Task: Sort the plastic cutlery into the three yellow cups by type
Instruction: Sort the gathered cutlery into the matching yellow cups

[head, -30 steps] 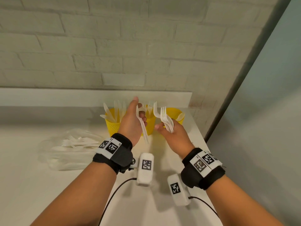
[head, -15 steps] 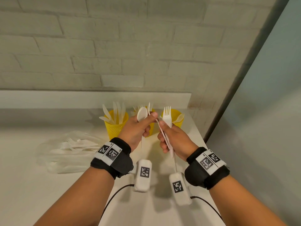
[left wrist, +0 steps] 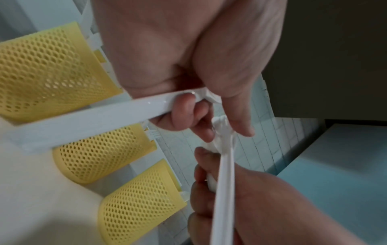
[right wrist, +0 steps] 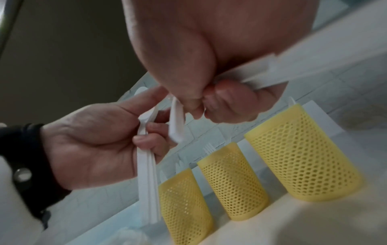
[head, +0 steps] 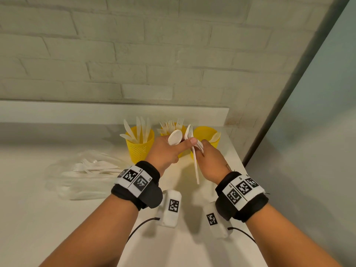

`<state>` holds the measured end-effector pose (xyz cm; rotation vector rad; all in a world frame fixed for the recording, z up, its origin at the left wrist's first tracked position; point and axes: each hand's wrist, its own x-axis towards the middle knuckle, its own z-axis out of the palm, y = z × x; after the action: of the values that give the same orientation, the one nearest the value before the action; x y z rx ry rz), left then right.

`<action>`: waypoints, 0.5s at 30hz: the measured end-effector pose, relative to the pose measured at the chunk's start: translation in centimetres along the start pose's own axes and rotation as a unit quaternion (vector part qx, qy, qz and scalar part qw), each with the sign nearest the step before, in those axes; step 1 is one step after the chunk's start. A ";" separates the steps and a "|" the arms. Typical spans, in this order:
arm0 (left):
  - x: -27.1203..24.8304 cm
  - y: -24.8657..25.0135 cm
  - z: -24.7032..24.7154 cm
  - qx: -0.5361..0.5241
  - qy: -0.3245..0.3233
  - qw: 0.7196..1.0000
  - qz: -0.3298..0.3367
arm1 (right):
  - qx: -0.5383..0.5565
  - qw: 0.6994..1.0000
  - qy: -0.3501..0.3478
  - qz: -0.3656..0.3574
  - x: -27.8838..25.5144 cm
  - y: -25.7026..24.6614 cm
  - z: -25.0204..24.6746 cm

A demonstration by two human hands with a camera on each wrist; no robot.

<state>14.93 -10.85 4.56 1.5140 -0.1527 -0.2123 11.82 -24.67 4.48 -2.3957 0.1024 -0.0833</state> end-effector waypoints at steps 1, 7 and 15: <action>0.0 0.0 0.1 -0.008 -0.003 1.000 0.002 | 0.000 1.000 -0.009 0.005 0.0 -0.1 0.0; 0.1 0.0 0.3 -0.031 0.006 0.999 0.002 | 0.053 0.998 -0.040 -0.008 -0.4 -0.6 0.1; 0.5 -0.2 -0.6 -0.073 -0.012 0.997 0.018 | 0.307 0.947 -0.061 0.070 -0.6 -1.2 -0.1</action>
<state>15.51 -10.36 4.32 1.3636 -0.1809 -0.2085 11.28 -23.80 5.39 -1.7585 0.1610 0.0897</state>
